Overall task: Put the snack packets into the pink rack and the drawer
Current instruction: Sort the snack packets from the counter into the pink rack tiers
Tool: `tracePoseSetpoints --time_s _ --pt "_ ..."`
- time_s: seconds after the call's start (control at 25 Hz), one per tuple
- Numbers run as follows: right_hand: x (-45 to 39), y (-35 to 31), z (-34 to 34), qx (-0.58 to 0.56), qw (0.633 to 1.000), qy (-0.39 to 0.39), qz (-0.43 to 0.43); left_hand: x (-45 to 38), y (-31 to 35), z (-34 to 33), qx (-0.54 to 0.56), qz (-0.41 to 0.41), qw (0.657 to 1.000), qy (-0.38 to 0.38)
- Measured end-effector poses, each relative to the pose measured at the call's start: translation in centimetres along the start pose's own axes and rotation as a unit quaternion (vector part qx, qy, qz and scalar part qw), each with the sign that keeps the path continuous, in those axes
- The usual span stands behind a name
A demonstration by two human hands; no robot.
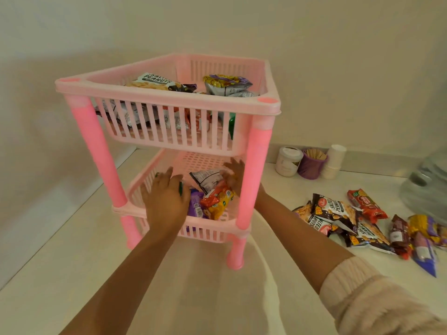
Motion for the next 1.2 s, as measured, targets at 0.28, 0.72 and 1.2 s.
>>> tracePoseSetpoints --time_s 0.28,0.72,1.2 --pt "9.5 2.3 3.9 -0.054 0.995 -0.048 0.066 13.3 3.8 0.5 0.110 0.004 0.994 0.005" --pt "19.1 16.0 19.3 0.041 0.989 0.139 0.019 23.1 19.6 -5.4 0.251 -0.134 0.950 -0.126" --pt "25.0 32.2 38.4 0.216 0.910 0.340 -0.096 27.8 39.9 -11.2 0.299 -0.240 0.904 -0.190"
Point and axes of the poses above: each hand's wrist, its own x-axis away from the middle knuckle, its own z-axis out of the back of the hand, y = z × x, the point moved 5 cm from there along -x, towards the middle knuckle, and after that the axes turned 14 degrees about y, right-handed, at the moved point
